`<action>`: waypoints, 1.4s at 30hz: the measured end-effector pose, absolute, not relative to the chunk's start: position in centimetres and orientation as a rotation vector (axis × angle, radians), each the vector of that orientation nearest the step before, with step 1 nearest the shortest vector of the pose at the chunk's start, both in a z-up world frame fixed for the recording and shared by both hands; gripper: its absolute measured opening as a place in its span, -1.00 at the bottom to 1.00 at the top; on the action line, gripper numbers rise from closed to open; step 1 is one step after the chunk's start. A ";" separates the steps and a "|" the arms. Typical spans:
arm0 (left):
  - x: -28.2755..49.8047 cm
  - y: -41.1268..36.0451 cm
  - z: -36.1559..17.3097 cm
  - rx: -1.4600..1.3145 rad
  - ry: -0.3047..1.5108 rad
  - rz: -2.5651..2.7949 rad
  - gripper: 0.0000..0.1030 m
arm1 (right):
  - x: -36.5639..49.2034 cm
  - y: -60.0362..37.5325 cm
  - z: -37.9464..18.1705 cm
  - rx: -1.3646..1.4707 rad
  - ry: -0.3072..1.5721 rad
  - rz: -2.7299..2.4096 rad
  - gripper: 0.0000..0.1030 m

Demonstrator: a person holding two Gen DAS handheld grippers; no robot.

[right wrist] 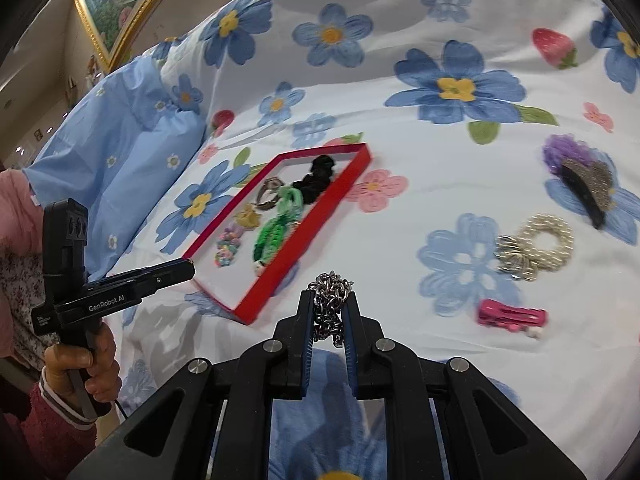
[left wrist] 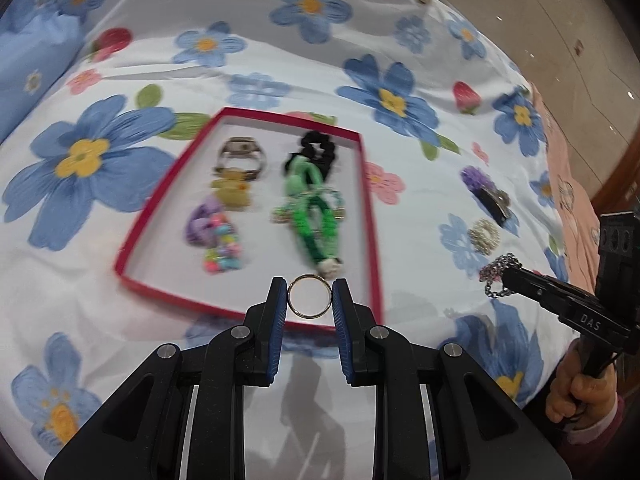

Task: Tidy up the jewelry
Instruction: 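Carry the gold ring with the left tool while the right tool carries the silver chain to the box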

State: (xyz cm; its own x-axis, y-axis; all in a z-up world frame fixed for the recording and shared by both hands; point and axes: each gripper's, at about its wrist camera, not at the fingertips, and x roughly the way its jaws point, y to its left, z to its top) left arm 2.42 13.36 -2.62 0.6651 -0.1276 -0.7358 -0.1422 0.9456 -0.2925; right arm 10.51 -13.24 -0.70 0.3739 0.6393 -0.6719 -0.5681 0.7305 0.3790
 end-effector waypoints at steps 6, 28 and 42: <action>1.8 15.7 -3.2 -0.368 0.846 0.054 -0.59 | 10.6 -10.6 -0.4 0.068 0.903 0.828 -0.74; 6.0 20.2 -5.2 -0.352 0.873 0.118 -0.59 | 14.1 -0.1 -1.6 0.019 0.949 0.945 -0.74; 7.9 20.5 -8.1 -0.339 0.950 0.135 -0.59 | 16.6 2.5 -5.5 -0.028 1.023 0.897 -0.74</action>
State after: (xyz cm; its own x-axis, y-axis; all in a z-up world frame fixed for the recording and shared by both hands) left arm 7.94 20.50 -8.14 0.5780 -0.0348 -0.8153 -0.2602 0.9391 -0.2246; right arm 16.60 2.52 -5.46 0.2093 0.6323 -0.7459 -0.6569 0.6559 0.3718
